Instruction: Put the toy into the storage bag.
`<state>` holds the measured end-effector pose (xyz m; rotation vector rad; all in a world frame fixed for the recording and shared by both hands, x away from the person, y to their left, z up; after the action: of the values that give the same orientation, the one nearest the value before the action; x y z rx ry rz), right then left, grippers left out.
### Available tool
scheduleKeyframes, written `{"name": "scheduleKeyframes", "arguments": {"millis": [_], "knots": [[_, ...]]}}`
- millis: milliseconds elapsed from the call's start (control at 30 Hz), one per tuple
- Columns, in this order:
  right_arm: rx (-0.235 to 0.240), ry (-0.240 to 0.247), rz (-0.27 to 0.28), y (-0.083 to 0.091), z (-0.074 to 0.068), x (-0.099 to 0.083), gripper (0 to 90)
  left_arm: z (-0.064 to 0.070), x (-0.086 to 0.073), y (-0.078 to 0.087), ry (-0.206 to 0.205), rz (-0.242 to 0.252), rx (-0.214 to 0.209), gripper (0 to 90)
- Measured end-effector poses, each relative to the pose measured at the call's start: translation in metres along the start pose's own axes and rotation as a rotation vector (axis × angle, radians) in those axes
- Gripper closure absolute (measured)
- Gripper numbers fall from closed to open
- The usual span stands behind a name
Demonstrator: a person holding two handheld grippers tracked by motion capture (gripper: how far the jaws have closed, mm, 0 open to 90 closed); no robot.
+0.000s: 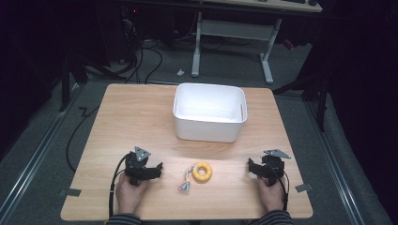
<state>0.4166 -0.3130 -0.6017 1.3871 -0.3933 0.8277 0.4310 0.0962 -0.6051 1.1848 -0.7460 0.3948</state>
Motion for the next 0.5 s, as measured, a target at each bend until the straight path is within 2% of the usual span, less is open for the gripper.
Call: {"name": "scheduleKeyframes", "arguments": {"millis": [267, 400, 500], "knots": [[0.014, 0.009, -0.004, 0.0009, -0.0023, -0.0011, 14.9, -0.0006, 0.0005, -0.0003, 0.002, 0.003, 0.004, 15.1], [0.038, 0.026, 0.0, 0.0006, -0.0046, -0.0003, 14.9, -0.0006, 0.0005, -0.0003, 0.002, 0.003, 0.004, 15.1], [0.069, 0.052, -0.017, 0.0025, -0.0065, -0.0007, 15.2, -0.0009, 0.0006, -0.0004, 0.003, 0.003, 0.004, 15.1]]}}
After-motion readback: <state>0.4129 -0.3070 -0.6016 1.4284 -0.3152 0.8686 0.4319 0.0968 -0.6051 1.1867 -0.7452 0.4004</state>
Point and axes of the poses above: each handheld gripper's, and its own axes: y roughly backward along the jaws, x roughly out of its top, z roughly to its right, the point moved 10 cm from there along -y, roughly forward along the jaws, and after that the axes turned 13 degrees about y, right-handed, at the moved point
